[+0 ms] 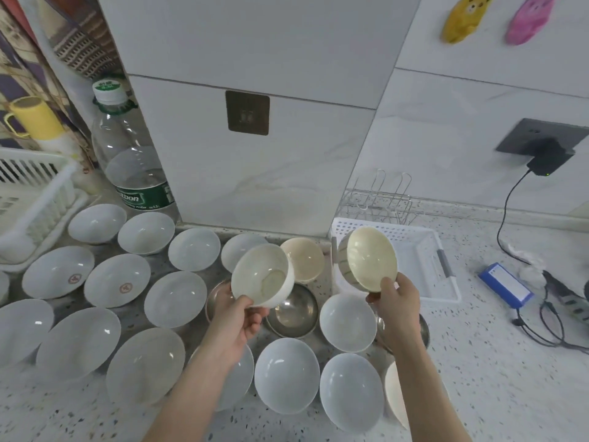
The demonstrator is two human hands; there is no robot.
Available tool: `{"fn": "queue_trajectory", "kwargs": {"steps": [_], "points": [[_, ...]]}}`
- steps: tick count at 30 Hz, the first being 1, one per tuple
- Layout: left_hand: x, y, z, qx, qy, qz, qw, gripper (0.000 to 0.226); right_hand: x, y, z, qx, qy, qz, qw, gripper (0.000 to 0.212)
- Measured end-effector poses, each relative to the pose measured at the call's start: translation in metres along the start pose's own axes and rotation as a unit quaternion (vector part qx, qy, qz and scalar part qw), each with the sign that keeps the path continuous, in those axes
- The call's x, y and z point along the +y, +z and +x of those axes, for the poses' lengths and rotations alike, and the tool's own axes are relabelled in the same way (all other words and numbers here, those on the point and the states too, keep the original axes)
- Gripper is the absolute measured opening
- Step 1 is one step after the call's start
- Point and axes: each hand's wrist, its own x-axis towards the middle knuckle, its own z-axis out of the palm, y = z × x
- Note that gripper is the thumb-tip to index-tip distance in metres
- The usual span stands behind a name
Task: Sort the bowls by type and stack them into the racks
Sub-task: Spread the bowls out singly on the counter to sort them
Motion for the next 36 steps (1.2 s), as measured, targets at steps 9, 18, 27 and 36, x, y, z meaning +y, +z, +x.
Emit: {"fn": "queue_trajectory", "kwargs": {"steps": [9,18,27,36], "points": [[-0.062,0.085,-0.039,-0.071,-0.030,-0.059,0.995,0.039,0.042,-0.108,0.020,0.117,-0.015,0.136,0.984,0.027],[-0.113,0.153,-0.062,-0.074,-0.041,-0.068,0.994,0.039,0.110,-0.178,0.039,0.124,0.075,0.073,0.987,0.024],[-0.129,0.169,-0.067,-0.057,-0.029,-0.059,0.996,0.042,0.146,-0.208,0.044,0.062,0.079,-0.039,0.994,0.033],[-0.139,0.171,-0.065,-0.034,-0.022,-0.055,0.998,0.045,0.157,-0.212,0.051,0.025,0.052,-0.121,0.991,0.042]]}}
